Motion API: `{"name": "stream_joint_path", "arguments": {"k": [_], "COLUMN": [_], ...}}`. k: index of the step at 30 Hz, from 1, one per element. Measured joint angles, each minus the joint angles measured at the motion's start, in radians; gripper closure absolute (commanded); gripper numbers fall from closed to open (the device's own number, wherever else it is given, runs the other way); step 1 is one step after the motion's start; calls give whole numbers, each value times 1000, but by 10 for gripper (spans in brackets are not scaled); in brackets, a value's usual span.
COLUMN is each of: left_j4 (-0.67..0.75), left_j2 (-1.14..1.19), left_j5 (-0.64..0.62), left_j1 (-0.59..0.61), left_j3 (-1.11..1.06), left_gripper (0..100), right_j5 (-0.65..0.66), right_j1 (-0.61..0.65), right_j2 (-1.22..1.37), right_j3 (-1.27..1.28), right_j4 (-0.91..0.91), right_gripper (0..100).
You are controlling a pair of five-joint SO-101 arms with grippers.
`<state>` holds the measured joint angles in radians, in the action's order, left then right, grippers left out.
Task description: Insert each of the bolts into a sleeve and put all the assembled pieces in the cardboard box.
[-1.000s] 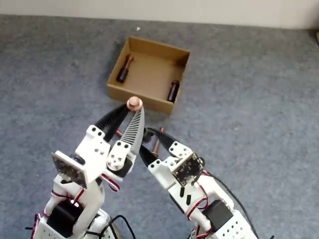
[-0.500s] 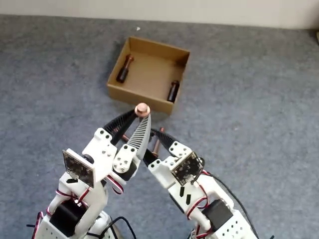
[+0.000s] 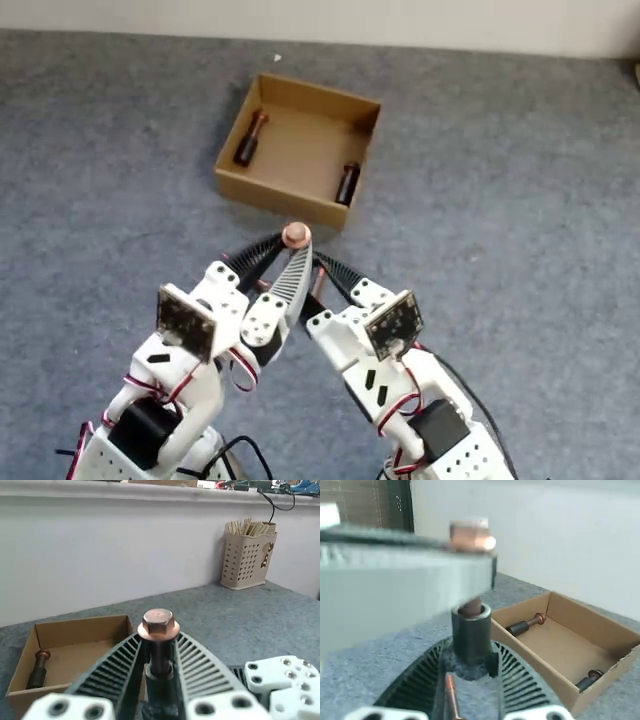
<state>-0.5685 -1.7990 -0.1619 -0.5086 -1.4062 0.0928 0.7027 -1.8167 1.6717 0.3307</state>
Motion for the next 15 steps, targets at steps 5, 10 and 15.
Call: {"name": "stream_joint_path", "arguments": {"k": [5,10,15], "left_j4": [-60,-120,-173], "left_j2": [0,-12,-14], "left_j5": [97,135,140], "left_j1": [0,0,2], "left_j3": [0,2,11], "left_gripper": [973,849,849], "right_j5": [-9,-9,-9], "right_j1": [-25,-26,-60], "right_j2": [0,2,2], "right_j3": [0,0,0], "right_j4": [0,0,2], "right_gripper": [994,994,994]}}
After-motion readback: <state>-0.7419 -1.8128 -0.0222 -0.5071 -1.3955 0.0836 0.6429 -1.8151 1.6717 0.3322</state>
